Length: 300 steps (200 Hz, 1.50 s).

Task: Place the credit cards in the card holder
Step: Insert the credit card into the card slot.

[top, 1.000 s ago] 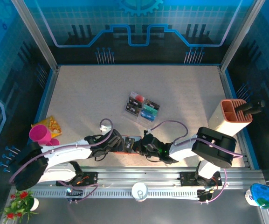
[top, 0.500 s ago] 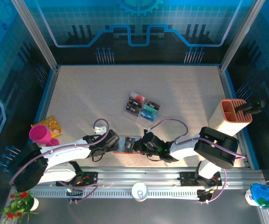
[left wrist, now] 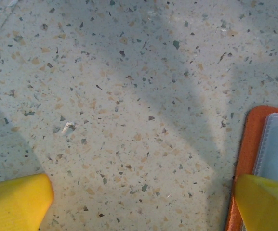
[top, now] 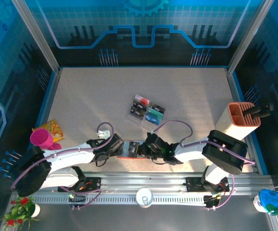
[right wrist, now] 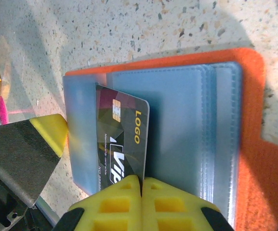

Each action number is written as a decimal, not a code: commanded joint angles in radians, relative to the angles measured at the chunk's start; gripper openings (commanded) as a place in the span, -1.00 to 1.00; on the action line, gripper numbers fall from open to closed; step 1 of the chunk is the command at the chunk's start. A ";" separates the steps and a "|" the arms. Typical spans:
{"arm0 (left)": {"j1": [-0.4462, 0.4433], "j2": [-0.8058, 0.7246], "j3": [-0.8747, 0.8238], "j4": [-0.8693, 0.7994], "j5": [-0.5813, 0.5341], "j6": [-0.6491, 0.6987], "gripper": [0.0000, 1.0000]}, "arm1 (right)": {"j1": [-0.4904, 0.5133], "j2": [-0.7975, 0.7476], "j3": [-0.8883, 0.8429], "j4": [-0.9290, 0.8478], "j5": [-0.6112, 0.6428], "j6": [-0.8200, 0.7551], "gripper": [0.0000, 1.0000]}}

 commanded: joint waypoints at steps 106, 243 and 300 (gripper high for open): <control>0.006 0.031 -0.053 0.093 0.078 0.023 0.98 | -0.010 0.103 0.116 -0.121 -0.088 -0.079 -1.00; 0.006 -0.058 -0.079 0.069 0.073 0.024 0.98 | -0.058 -0.039 0.326 -0.523 -0.098 -0.466 -0.75; 0.005 -0.056 -0.082 0.077 0.076 0.031 0.98 | -0.042 0.057 0.353 -0.516 -0.101 -0.472 -0.86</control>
